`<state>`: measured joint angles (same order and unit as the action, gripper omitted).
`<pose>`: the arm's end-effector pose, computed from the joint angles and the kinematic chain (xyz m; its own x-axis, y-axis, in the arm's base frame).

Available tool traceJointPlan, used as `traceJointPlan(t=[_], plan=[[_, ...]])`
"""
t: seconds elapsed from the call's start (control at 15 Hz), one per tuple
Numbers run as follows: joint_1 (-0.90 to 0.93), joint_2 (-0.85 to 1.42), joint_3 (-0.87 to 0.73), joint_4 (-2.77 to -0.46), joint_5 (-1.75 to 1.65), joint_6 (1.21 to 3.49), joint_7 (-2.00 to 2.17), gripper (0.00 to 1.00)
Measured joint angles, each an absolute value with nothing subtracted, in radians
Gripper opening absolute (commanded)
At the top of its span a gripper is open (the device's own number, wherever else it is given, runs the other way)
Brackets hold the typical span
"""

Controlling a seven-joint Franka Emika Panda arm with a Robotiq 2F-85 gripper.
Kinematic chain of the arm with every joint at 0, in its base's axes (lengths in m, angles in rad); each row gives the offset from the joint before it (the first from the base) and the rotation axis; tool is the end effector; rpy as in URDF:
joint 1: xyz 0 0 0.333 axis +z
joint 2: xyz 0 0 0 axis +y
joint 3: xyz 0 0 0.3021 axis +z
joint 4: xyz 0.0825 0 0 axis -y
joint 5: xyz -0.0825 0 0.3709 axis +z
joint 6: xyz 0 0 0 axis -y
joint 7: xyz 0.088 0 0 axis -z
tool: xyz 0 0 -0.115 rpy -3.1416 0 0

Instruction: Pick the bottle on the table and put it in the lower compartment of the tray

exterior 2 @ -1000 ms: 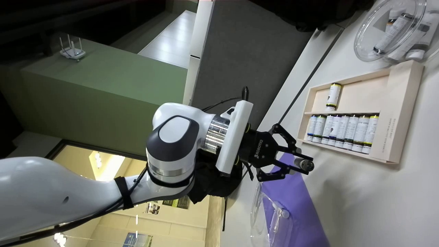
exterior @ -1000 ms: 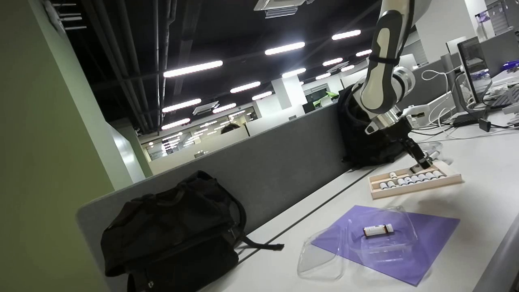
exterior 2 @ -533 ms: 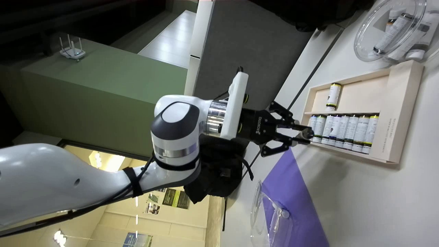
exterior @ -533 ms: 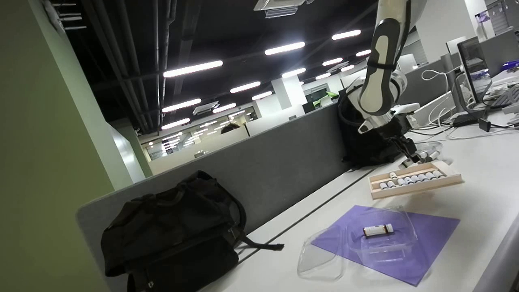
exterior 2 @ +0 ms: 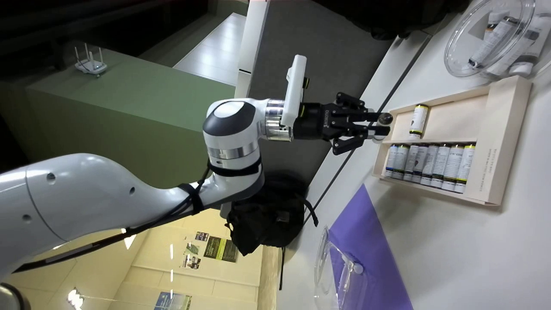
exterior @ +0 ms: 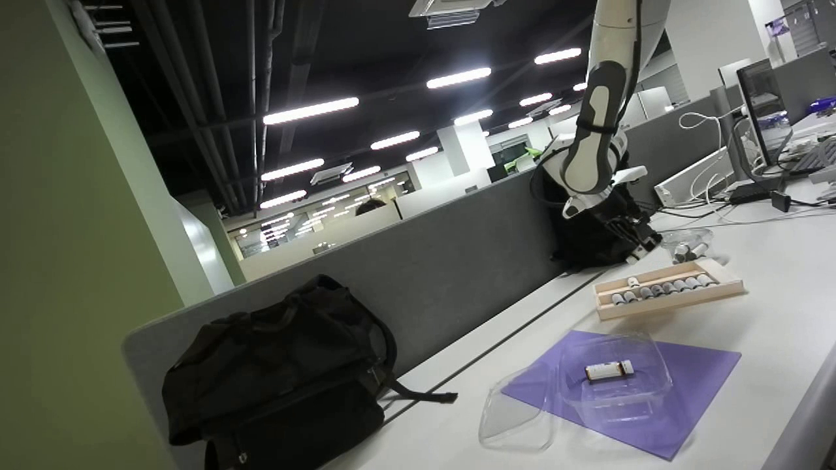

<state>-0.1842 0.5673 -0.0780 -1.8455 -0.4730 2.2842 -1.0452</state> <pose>0.5917 -0.1707 0.2000 0.3954 0.8322 -0.3887 0.9048 -0.4257 0.0092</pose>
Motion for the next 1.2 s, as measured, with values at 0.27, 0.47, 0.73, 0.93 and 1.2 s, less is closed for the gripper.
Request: traceJointPlan(t=[0.27, 0.47, 0.73, 0.93, 1.2], plan=[[-0.182, 0.569, -0.079, -1.844, -0.474, 2.283, -1.046, 0.27], [-0.182, 0.570, -0.080, -1.844, -0.474, 2.283, -1.052, 0.07], [-0.176, 0.586, -0.084, -1.820, -0.521, 2.280, -1.135, 0.07], [-0.162, 0.625, -0.092, -1.762, -0.595, 2.281, -1.212, 0.07], [-0.157, 0.693, -0.083, -1.681, -0.609, 2.288, -1.319, 0.07]])
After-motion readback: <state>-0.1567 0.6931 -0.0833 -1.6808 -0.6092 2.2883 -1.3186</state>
